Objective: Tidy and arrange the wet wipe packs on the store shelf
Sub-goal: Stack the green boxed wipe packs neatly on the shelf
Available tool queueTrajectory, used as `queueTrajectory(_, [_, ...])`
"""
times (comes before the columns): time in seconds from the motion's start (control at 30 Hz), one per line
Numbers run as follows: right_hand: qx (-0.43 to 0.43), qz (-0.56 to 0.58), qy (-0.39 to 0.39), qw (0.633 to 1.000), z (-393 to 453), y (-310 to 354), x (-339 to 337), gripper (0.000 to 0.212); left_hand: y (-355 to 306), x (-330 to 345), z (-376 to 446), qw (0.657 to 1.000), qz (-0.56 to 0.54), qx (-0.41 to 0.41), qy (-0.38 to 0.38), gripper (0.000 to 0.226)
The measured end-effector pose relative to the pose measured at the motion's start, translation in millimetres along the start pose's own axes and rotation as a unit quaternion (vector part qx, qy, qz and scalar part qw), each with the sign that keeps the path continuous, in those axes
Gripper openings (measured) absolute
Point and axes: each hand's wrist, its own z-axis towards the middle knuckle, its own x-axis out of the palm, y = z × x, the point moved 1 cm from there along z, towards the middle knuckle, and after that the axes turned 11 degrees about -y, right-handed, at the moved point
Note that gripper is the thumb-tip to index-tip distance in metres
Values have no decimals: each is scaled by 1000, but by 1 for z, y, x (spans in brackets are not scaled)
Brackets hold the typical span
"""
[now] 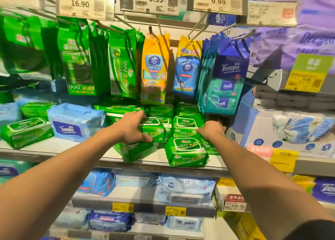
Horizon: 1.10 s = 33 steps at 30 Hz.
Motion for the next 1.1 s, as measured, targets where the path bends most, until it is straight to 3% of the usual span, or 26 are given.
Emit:
queueTrajectory(0.2, [-86,-21,-94,992,-16,9,0,39,-2,-1,1,1000,-4,-3,10,92])
queueTrajectory(0.37, [-136,-27,-92,986,-29,31,-8,63,-3,-2,1,1000,-4,-5,10,92])
queueTrajectory(0.7, [-222,-43,-153,962,-46,60,2,73,-2,-1,-5,1000,-18,6,-9,94])
queueTrajectory(0.83, [-211,-23,-145,966,-43,59,1,71,1,2,-5,999,-33,9,-29,94])
queueTrajectory(1.1, [-228,-95,-85,965,-38,55,-8,81,4,6,-9,998,-36,14,-49,94])
